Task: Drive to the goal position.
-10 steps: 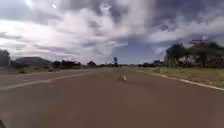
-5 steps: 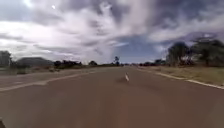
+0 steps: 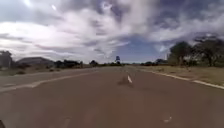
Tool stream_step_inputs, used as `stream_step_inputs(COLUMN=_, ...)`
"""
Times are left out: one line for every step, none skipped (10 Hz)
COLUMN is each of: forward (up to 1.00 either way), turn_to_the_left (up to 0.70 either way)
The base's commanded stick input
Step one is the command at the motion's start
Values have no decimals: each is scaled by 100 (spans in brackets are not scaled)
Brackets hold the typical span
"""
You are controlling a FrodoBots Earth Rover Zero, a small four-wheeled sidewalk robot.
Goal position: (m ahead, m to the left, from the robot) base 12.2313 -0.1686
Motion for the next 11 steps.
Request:
stream_step_inputs(forward=100, turn_to_the_left=0)
stream_step_inputs(forward=100, turn_to_the_left=0)
stream_step_inputs(forward=100, turn_to_the_left=0)
stream_step_inputs(forward=100, turn_to_the_left=0)
stream_step_inputs(forward=100, turn_to_the_left=0)
stream_step_inputs(forward=100, turn_to_the_left=0)
stream_step_inputs(forward=100, turn_to_the_left=0)
stream_step_inputs(forward=100, turn_to_the_left=0)
stream_step_inputs(forward=100, turn_to_the_left=0)
stream_step_inputs(forward=100, turn_to_the_left=0)
stream_step_inputs(forward=100, turn_to_the_left=0)
